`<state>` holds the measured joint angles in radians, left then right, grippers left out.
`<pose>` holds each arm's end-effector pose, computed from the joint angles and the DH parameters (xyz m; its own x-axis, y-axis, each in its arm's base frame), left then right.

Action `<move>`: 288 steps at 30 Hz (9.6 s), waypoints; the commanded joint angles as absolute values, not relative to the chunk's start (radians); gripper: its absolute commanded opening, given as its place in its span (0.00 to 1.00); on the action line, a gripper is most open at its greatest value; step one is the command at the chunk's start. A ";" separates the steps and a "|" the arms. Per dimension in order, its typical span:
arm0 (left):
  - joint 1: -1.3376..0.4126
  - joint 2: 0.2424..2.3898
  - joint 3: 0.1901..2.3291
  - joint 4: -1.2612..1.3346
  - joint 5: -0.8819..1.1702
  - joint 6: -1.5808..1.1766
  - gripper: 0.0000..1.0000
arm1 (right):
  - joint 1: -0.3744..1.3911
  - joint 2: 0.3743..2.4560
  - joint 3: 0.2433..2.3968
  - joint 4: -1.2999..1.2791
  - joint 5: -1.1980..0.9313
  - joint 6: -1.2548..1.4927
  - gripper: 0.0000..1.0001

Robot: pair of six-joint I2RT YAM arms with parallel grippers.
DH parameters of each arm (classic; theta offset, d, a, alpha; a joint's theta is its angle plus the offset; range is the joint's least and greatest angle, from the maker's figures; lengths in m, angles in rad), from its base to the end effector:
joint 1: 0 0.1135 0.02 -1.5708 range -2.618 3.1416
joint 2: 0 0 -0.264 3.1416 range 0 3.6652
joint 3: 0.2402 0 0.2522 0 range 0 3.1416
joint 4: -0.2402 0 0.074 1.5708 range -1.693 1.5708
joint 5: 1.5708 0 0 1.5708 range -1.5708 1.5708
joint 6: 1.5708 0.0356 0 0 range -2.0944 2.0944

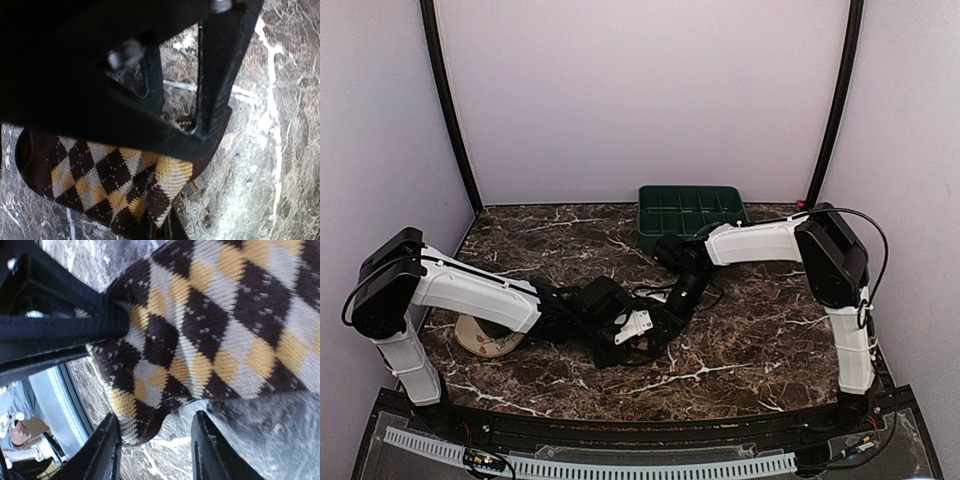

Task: Roll the socks
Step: Roll the sock at the center of the board.

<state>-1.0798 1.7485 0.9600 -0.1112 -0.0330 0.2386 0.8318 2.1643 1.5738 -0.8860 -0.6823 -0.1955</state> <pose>0.1661 -0.3081 0.1561 -0.1528 0.7867 -0.5981 0.9343 0.3122 0.1721 0.2623 0.3212 0.1446 -0.5386 -0.8149 -0.2143 -0.7322 0.3268 0.5975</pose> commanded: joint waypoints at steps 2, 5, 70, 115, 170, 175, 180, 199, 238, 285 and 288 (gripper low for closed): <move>-1.054 1.771 1.007 -0.225 0.052 0.200 0.00 | 0.817 2.065 1.543 -0.724 -0.777 -0.126 0.45; -1.024 1.766 1.013 -0.243 0.099 0.174 0.00 | 0.810 2.051 1.518 -0.687 -0.784 -0.107 0.45; -0.640 2.027 1.235 -0.726 0.865 0.203 0.00 | 1.281 1.778 1.062 -0.010 0.185 -0.460 0.42; -0.628 2.044 1.226 -0.752 0.912 0.225 0.00 | 1.214 1.965 1.176 -0.083 0.132 -0.570 0.30; -0.558 1.608 0.969 -0.320 0.375 -0.186 0.29 | 1.083 2.180 1.565 -0.613 -0.315 -0.341 0.00; -0.561 1.507 0.833 -0.169 0.323 -0.263 0.27 | 1.059 2.197 1.596 -0.642 -0.363 -0.328 0.00; -0.588 1.413 0.709 -0.050 0.248 -0.285 0.26 | 1.031 2.224 1.652 -0.693 -0.423 -0.324 0.00; -0.833 1.169 0.445 0.188 0.043 -0.182 0.27 | 0.943 2.397 1.910 -0.970 -0.636 -0.319 0.00; -1.098 1.506 0.650 0.106 -0.198 0.284 0.36 | 0.899 2.510 2.057 -1.141 -0.750 -0.383 0.00; -1.093 1.706 0.847 -0.229 -0.116 0.288 0.00 | 0.851 2.436 1.948 -1.049 -0.803 -0.366 0.28; -1.083 1.710 0.867 -0.265 -0.072 0.275 0.00 | 0.832 2.400 1.897 -1.000 -0.821 -0.350 0.32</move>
